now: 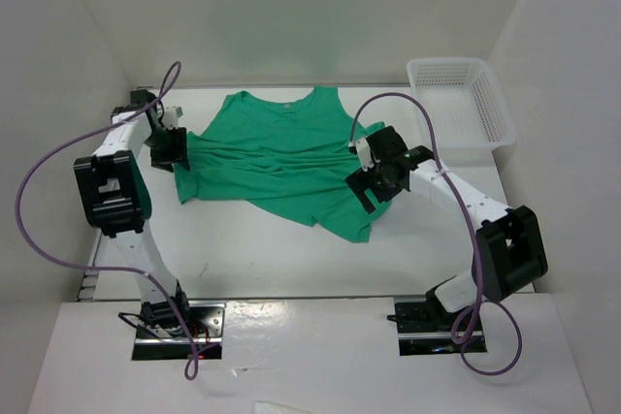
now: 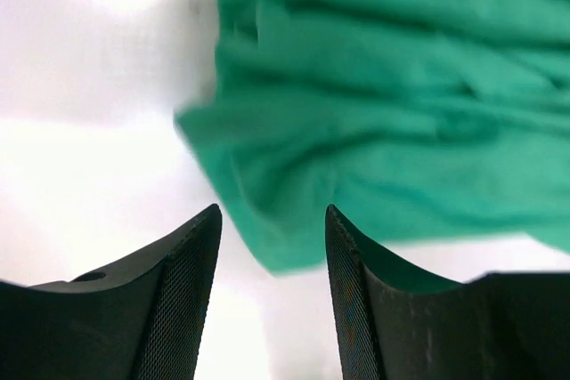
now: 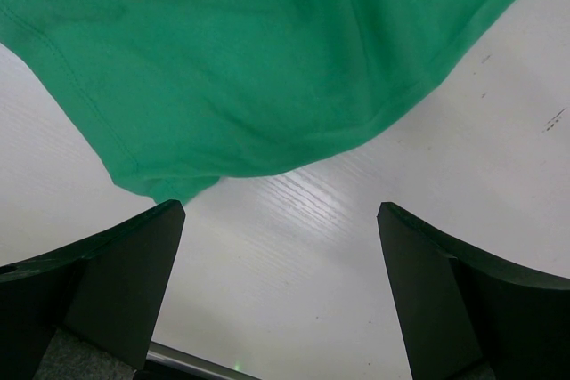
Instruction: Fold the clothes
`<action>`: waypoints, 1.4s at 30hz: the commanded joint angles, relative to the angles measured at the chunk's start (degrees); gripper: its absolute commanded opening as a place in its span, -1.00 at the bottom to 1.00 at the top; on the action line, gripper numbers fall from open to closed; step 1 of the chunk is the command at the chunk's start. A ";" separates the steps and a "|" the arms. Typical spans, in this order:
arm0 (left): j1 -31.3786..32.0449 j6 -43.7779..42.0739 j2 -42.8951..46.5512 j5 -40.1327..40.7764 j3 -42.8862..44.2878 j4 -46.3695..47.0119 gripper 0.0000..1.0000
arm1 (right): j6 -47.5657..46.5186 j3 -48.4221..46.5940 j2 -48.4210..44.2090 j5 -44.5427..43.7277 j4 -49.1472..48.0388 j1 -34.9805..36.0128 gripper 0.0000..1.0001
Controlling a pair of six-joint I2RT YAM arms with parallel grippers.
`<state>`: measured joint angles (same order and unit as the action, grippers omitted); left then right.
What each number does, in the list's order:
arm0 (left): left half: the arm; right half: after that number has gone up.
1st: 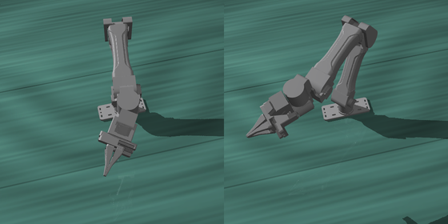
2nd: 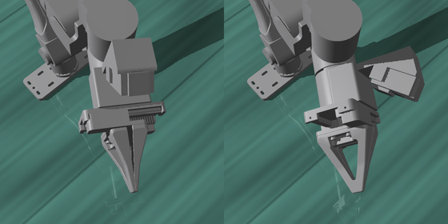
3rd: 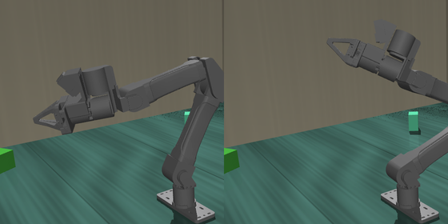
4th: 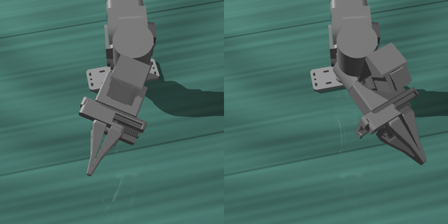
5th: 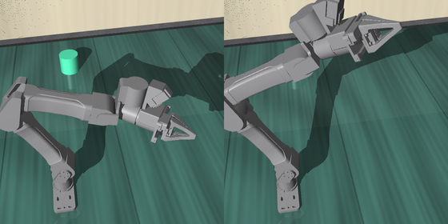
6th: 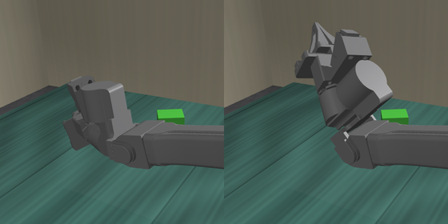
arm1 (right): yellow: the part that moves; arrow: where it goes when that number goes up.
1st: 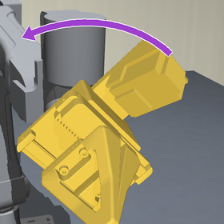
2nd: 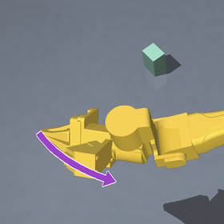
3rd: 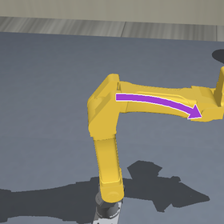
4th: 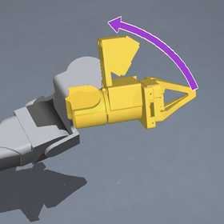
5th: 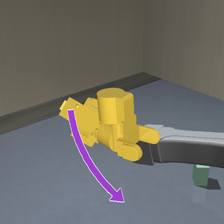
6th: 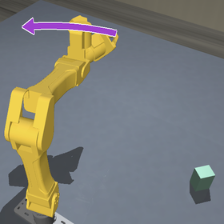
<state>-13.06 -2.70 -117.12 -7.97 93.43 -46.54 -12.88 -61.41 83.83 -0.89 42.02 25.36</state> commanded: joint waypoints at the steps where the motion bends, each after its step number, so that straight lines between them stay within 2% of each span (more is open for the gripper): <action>1: -1.27 1.38 10.23 -6.27 -3.94 -2.67 0.15 | 0.84 0.24 -0.59 -0.61 -2.38 1.17 0.95; 6: -1.88 1.38 14.19 -7.50 -11.15 -1.54 0.15 | 0.84 0.24 -1.13 -1.14 -2.38 1.70 0.95; 9: -3.19 1.38 13.33 -7.50 -13.53 -1.00 0.15 | 0.84 0.76 -1.13 -1.14 -2.38 1.71 0.95; 18: -6.10 0.85 10.42 -8.03 -17.40 2.15 -0.11 | 0.84 0.76 -1.65 -1.14 -2.38 1.71 0.95; 30: -6.10 1.38 8.05 -6.97 -19.07 5.14 -0.11 | 0.84 0.76 -1.65 -1.14 -2.38 1.71 0.95; 35: -6.72 2.00 6.99 -4.87 -19.60 6.20 0.04 | 0.84 0.76 -1.65 -1.14 -2.38 1.71 0.95; 42: -7.33 2.00 6.99 -8.03 -20.13 6.73 0.13 | 0.84 0.76 -1.65 -1.14 -2.38 2.23 0.95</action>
<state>-20.03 -1.06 -109.86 -14.41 74.24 -41.19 -12.86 -61.25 83.81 -1.37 41.56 26.55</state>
